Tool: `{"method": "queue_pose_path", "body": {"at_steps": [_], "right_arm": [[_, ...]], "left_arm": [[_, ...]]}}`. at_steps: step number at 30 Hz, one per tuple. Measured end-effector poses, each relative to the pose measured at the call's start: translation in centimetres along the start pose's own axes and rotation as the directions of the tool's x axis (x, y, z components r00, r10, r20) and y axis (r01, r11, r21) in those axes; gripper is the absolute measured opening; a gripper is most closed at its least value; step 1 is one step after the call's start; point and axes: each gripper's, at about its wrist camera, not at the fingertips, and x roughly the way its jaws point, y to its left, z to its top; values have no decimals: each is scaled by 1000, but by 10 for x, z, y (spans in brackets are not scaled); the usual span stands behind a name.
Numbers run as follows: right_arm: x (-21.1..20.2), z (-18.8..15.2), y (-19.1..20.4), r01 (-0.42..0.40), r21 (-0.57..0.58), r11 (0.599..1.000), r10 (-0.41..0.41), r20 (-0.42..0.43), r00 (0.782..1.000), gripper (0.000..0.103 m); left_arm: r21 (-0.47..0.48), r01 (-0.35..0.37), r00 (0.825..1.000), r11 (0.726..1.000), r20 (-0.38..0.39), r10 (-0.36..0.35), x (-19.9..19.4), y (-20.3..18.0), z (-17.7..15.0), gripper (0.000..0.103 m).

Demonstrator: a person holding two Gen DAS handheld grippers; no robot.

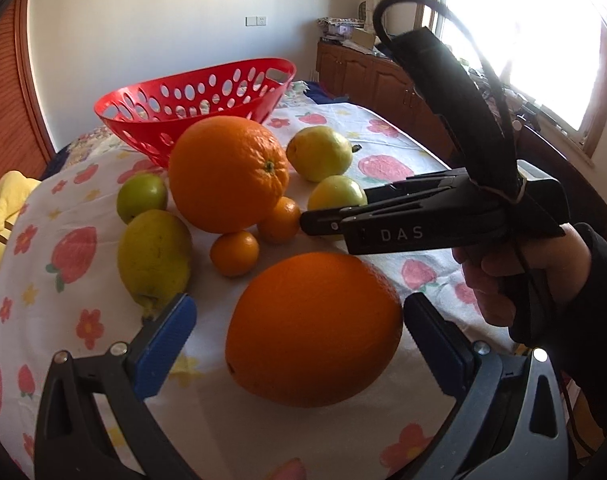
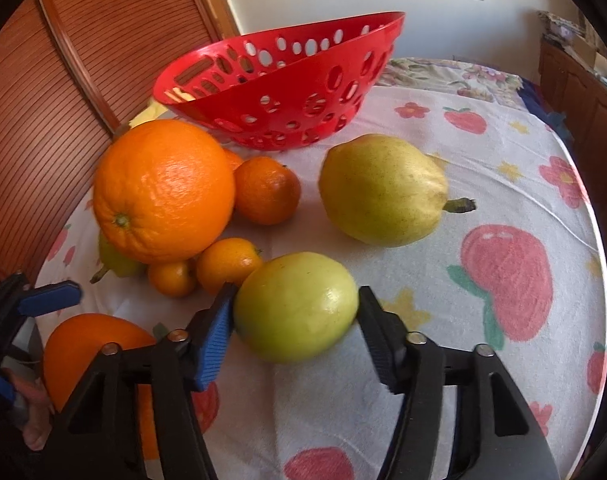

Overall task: Organize fruits
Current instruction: 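Grasp the large orange with the left tool while the right tool grasps a green lime, then lift the large orange with the left tool while the right tool lifts the lime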

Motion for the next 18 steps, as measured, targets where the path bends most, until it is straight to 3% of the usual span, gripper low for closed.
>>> {"method": "queue_pose_path", "body": {"at_steps": [6, 16, 18], "right_arm": [[-7, -6, -4, 22, 3, 1000, -22, 14, 1000, 58], [-46, -35, -14, 109, -18, 994, -108, 45, 993, 58], [-48, -40, -14, 125, -27, 992, -124, 44, 991, 58]], "left_arm": [[-21, 37, 999, 999, -29, -38, 11, -1, -1, 103], [0, -44, 996, 999, -77, 44, 29, -9, 5, 103], [-11, -35, 996, 999, -83, 34, 32, -5, 6, 102]]}}
